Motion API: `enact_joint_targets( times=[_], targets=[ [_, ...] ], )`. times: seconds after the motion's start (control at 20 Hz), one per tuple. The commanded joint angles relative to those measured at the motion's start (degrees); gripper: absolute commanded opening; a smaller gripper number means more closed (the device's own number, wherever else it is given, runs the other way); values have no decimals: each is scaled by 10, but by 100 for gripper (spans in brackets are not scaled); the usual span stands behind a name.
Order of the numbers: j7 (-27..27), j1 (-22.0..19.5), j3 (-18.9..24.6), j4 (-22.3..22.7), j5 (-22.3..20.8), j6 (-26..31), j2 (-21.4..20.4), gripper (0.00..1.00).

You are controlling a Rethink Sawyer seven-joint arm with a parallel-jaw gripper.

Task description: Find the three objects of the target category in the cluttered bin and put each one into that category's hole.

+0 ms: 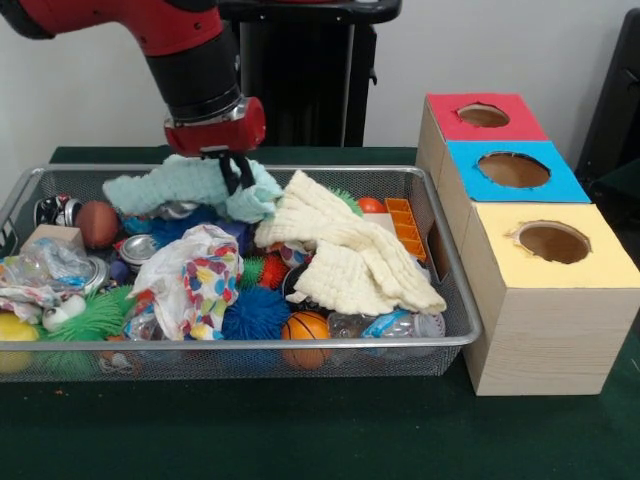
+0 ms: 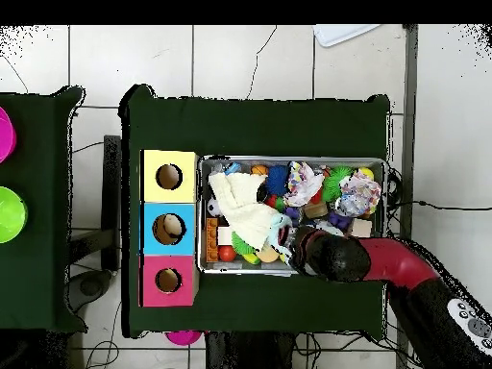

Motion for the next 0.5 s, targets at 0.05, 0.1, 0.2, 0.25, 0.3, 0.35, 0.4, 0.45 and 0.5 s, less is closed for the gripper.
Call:
enact_joint_targets(
  times=[0.05,0.1,0.2,0.25,0.3,0.35,0.4,0.45,0.5],
  targets=[
    [7,22,0,39,37,54,-10,0],
    [8,24,0,40,41,52,-11,0],
    [10,29,-2,42,47,51,-15,0],
    [12,31,-3,45,50,49,-17,0],
    [12,33,-5,46,52,47,-17,0],
    [14,37,-6,46,54,45,-17,0],
    [16,39,-8,47,55,41,-17,0],
    [18,42,-9,48,57,39,-17,0],
    [21,45,-9,50,60,37,-19,0]
  ],
)
